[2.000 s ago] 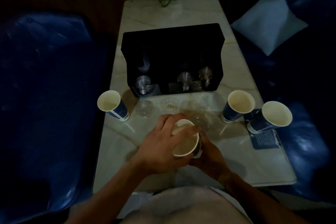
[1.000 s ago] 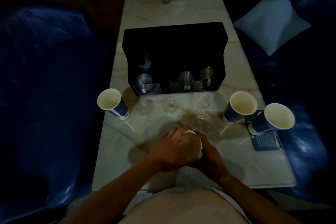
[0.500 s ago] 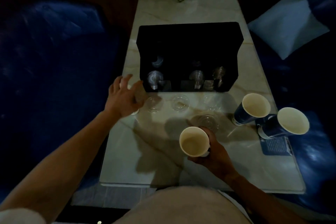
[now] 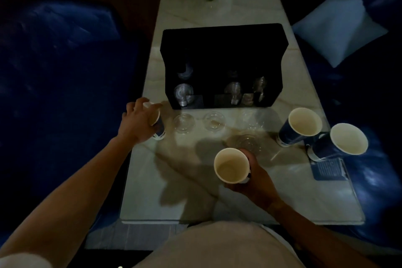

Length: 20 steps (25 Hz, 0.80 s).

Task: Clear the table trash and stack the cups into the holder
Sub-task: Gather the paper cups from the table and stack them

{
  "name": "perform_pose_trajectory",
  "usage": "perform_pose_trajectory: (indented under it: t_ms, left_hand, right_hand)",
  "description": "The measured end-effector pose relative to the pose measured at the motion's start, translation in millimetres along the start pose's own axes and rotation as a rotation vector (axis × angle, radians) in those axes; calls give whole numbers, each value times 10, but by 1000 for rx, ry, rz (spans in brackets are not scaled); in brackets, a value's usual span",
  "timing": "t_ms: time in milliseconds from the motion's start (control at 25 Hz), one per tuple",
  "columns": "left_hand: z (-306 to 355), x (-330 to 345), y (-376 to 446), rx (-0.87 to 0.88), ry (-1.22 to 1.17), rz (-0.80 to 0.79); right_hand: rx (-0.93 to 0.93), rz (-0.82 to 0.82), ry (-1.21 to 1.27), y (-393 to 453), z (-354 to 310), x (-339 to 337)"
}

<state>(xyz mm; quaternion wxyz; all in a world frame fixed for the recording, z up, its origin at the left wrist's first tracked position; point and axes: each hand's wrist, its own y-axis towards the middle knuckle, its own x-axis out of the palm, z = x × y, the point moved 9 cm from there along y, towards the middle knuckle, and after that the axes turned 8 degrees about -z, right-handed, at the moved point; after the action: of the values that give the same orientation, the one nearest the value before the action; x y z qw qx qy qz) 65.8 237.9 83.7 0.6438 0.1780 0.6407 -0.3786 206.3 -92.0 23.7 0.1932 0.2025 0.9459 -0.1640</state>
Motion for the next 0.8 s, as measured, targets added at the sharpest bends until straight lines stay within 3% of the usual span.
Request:
perform_pose_trajectory:
  t_ms: [120, 360, 560, 800]
  left_hand:
    - [341, -225, -178, 141, -122, 90]
    - [1125, -689, -645, 449, -310, 125]
    - [1730, -1071, -1052, 695, -282, 197]
    - [2204, -675, -1244, 779, -119, 56]
  right_hand:
    - [-5, 7, -2, -14, -3, 0]
    - [12, 5, 19, -24, 21, 8]
    - [41, -4, 56, -14, 51, 36]
    - [86, 3, 63, -26, 70, 35]
